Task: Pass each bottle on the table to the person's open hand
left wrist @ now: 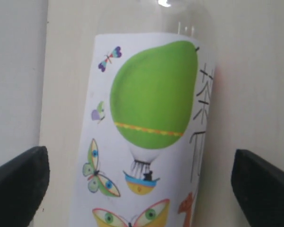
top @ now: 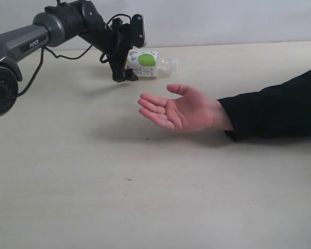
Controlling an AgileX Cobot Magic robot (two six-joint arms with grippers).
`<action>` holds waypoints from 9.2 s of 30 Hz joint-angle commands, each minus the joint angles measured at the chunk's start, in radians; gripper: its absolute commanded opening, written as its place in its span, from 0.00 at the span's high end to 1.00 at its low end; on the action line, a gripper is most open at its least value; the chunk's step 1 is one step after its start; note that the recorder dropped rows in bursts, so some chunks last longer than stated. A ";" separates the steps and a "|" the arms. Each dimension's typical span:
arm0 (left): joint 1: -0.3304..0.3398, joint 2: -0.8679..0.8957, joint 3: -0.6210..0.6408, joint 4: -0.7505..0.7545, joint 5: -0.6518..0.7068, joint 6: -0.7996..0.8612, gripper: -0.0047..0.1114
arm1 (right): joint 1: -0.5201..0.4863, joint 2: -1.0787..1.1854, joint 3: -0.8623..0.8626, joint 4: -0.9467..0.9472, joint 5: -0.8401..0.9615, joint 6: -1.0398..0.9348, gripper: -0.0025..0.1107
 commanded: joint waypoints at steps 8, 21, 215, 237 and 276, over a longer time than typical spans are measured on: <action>0.015 0.001 -0.008 -0.015 -0.004 -0.009 0.05 | 0.000 -0.005 0.004 -0.004 -0.008 -0.002 0.98; 0.015 0.001 -0.008 -0.017 -0.004 -0.009 0.05 | 0.000 -0.005 0.004 -0.004 -0.008 -0.002 0.98; -1.056 -0.960 0.751 0.950 0.257 -2.245 0.96 | 0.000 -0.005 0.004 -0.004 -0.008 -0.002 0.98; -1.073 -1.677 1.514 0.028 -0.238 -0.974 0.96 | 0.000 -0.005 0.004 -0.004 -0.008 -0.002 0.98; 0.251 -2.125 1.754 -0.526 -0.273 -0.968 0.96 | 0.000 -0.005 0.004 -0.004 -0.008 -0.002 0.98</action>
